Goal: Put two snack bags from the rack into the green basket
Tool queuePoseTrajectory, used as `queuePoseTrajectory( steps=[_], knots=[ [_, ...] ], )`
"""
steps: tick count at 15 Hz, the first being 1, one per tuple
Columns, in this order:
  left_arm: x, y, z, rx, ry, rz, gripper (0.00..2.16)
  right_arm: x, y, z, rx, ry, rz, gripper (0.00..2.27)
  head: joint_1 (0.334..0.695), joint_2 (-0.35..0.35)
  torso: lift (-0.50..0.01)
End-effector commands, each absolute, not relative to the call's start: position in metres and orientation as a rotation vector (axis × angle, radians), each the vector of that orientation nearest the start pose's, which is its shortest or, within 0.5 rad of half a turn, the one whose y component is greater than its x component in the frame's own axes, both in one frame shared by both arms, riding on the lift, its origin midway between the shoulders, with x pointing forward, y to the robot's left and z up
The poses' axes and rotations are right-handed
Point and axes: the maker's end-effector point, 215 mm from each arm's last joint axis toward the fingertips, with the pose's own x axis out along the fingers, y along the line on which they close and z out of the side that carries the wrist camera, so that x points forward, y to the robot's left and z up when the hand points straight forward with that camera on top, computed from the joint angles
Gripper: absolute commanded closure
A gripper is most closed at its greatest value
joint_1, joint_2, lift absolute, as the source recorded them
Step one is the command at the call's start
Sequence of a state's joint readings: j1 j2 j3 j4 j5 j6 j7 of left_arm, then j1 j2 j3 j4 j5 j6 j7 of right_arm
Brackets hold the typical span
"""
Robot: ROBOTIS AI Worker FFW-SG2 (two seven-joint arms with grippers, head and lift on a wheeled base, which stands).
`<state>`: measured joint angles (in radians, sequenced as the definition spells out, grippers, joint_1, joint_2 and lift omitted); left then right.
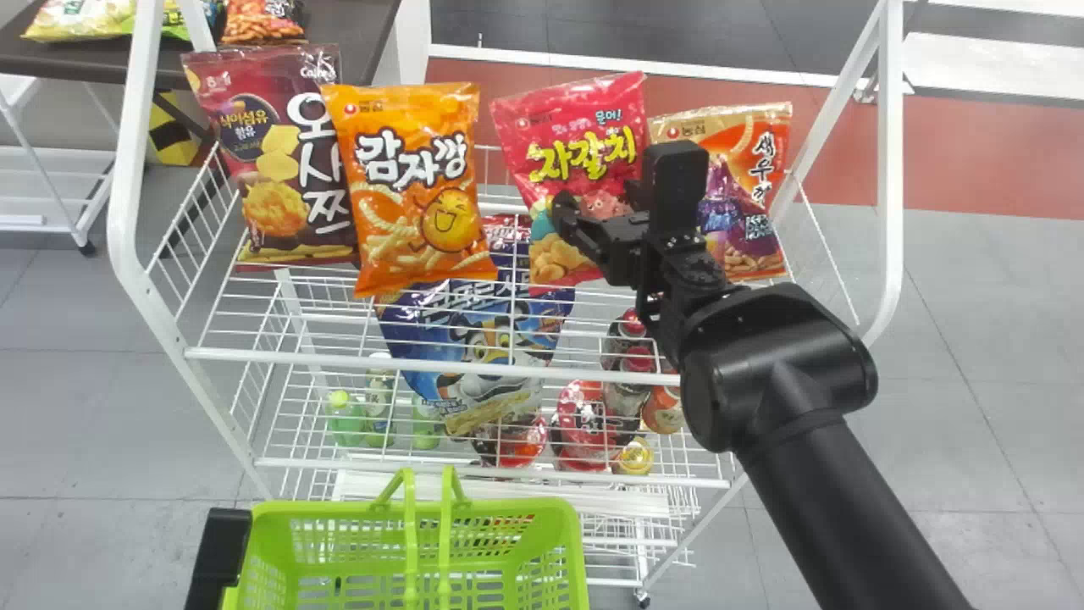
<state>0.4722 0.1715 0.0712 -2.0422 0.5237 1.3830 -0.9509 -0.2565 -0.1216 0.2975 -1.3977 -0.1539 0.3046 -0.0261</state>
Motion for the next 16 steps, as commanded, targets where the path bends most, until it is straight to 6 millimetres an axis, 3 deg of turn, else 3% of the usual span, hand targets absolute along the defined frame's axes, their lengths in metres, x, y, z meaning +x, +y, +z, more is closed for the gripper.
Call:
queuePoseTrajectory(
  steps=[1, 2, 4, 6, 7, 11, 16],
  knots=[
    [0.193, 0.050, -0.461, -0.915, 1.151, -1.029, 2.12, 0.647, -0.110, -0.393, -0.069, 0.286, 0.262, 0.56, 0.695, -0.104, -0.007],
    [0.193, 0.050, -0.461, -0.914, 1.152, -1.028, 2.12, 0.644, -0.106, -0.400, -0.066, 0.315, 0.279, 0.85, 0.695, -0.090, -0.007],
    [0.193, 0.050, -0.462, -0.911, 1.152, -1.024, 2.12, 0.639, -0.103, -0.408, -0.056, 0.353, 0.294, 1.81, 0.695, -0.078, -0.007],
    [0.193, 0.049, -0.462, -0.911, 1.152, -1.024, 2.12, 0.634, -0.102, -0.413, -0.061, 0.374, 0.302, 2.15, 0.695, -0.073, -0.007],
    [0.192, 0.049, -0.462, -0.913, 1.153, -1.025, 2.12, 0.631, -0.103, -0.418, -0.060, 0.389, 0.302, 2.24, 0.695, -0.071, -0.007],
    [0.191, 0.049, -0.461, -0.908, 1.151, -1.028, 2.12, 0.624, -0.106, -0.409, -0.039, 0.363, 0.290, 2.24, 0.695, -0.075, -0.007],
    [0.194, 0.053, -0.462, -0.893, 1.152, -1.022, 2.12, 0.591, -0.104, -0.385, -0.023, 0.321, 0.299, 2.24, 0.695, -0.075, -0.007]
  ],
)
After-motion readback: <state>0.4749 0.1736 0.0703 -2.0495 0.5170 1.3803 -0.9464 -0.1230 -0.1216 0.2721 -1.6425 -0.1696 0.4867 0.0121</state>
